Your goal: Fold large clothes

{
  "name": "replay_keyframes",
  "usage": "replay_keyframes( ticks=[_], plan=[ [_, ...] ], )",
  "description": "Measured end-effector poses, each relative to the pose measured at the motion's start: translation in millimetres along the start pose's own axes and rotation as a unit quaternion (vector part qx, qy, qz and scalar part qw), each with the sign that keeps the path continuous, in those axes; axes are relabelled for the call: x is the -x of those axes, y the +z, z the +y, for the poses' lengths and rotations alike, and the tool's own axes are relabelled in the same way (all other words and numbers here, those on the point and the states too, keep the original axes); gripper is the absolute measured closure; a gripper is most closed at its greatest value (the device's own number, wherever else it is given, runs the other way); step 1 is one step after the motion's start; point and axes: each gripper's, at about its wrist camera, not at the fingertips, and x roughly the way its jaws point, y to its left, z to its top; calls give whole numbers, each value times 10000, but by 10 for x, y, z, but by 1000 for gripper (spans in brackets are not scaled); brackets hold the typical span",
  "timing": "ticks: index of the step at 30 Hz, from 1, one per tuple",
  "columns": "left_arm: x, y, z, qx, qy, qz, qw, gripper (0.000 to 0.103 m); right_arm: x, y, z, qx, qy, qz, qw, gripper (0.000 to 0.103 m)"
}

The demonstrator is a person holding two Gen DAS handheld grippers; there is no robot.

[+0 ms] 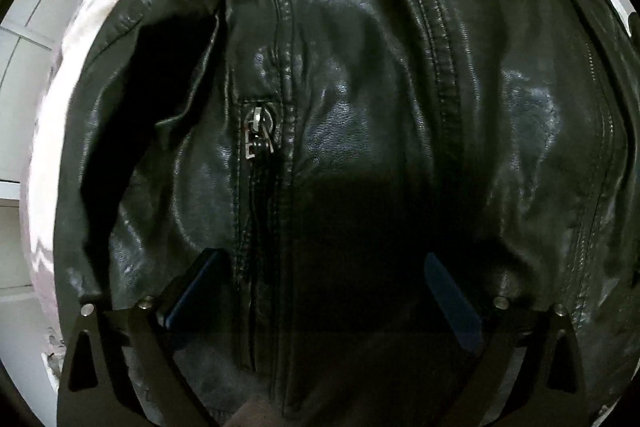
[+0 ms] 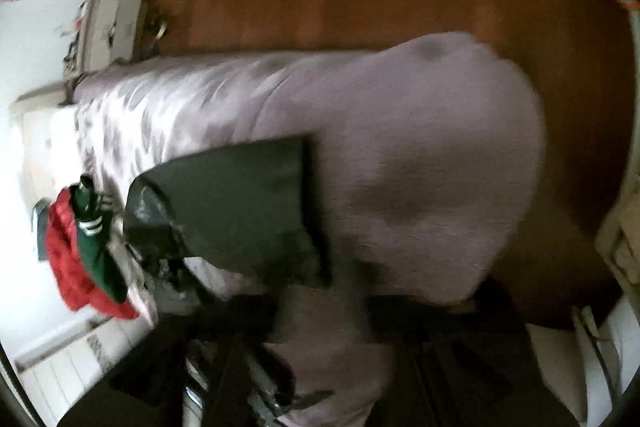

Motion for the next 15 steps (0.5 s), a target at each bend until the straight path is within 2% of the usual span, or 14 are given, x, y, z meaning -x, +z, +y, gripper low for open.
replay_keyframes(
  ticks=[3,4,5,6,7,8,9,10,12,14,15],
  plan=[
    [-34,-12,27,15,0,-61,10000,0,-432,85,24,-105,427,205,9988,32],
    [-41,-15,32,17,16,-83,10000,0,-560,84,66,-151,381,195,9990,32],
    [-47,-34,19,19,24,-90,10000,0,-604,49,155,-78,177,-34,9998,33],
    [-58,-39,16,20,34,-85,10000,0,-644,-3,278,128,-40,-183,9997,39],
    [-71,-43,15,22,34,-69,10000,0,-675,-38,389,330,-206,-212,9990,72],
    [-78,-48,9,24,30,-58,10000,0,-650,-82,465,466,-76,-176,9987,86],
    [-91,-46,23,27,21,-38,10000,0,-610,-108,506,497,-80,-212,9985,90],
    [-82,-72,-31,23,22,-36,10000,0,-500,-142,533,521,-241,-322,9978,93],
    [-65,-71,-54,31,21,-33,10000,0,-229,-129,454,389,-635,-704,9947,94],
    [-36,-61,-60,28,30,-30,10000,0,10,20,193,-10,-943,-1014,9904,94],
    [-42,-61,-61,33,29,-24,10000,0,30,129,58,-214,-956,-927,9909,94]
  ],
)
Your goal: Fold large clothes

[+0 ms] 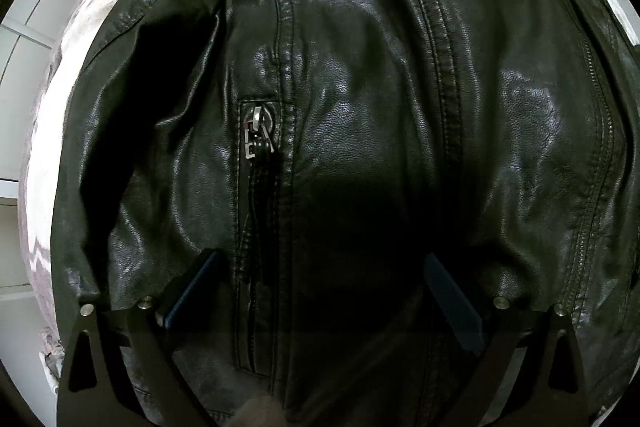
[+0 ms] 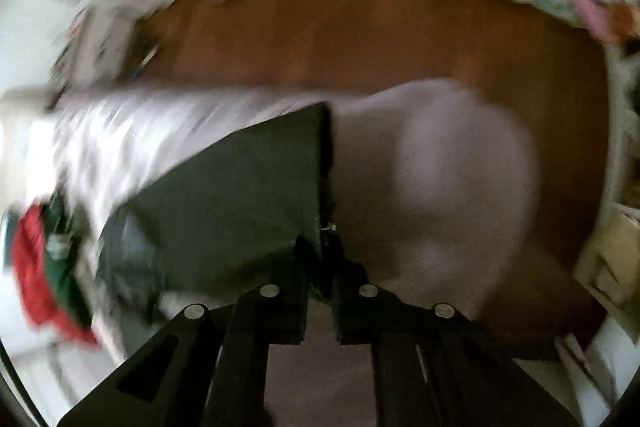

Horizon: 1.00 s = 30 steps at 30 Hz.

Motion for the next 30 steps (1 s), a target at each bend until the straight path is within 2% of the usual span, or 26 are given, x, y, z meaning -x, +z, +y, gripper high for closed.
replay_keyframes(
  ticks=[2,3,5,7,9,10,12,13,15,19,22,23,24,25,26,27,28,30],
  plan=[
    [34,8,13,-5,-4,27,10000,0,-87,114,-143,-199,206,467,9985,92],
    [44,18,23,-2,-20,45,10000,0,-110,148,-162,-236,289,566,9977,88],
    [42,44,52,4,-61,92,9999,0,24,132,-255,-345,542,657,9958,67],
    [16,74,70,10,-88,172,9998,0,223,-17,-383,-656,1011,535,9913,55],
    [-50,126,105,22,-91,225,9997,0,238,-210,-457,-921,1492,578,9828,52],
    [-67,146,120,31,-83,236,9997,0,122,-334,-438,-1038,1799,781,9751,48],
    [-92,170,119,43,-32,216,9998,0,-271,-532,-324,-1095,2238,1279,9600,47],
    [-90,174,110,44,-5,195,9998,0,-417,-579,-260,-1135,2362,1306,9562,47],
    [-104,180,93,48,29,169,9998,0,-688,-607,-156,-1218,2615,1151,9505,47],
    [-145,207,63,55,41,251,9997,0,-1180,-537,80,-1642,3412,657,9232,46],
    [-130,194,9,67,55,221,9997,0,-1317,-533,207,-1896,3626,271,9121,46],
    [-125,191,12,65,58,202,9998,0,-1322,-549,239,-1933,3577,162,9135,50],
    [-129,187,6,64,59,173,9998,0,-1328,-573,279,-1971,3523,56,9149,58],
    [-127,176,12,72,52,156,9998,0,-1341,-624,283,-2085,3518,2,9126,79],
    [-133,174,11,68,41,154,9998,0,-1329,-647,248,-2208,3589,-41,9068,93],
    [-130,179,13,51,21,172,9998,0,-1292,-657,208,-2298,3638,-92,9027,98],
    [-120,188,20,42,-12,207,9998,0,-1207,-662,237,-2289,3538,-204,9066,98],
    [-101,197,65,61,-104,240,9996,0,-974,-607,306,-1969,3246,-443,9241,98]
  ],
)
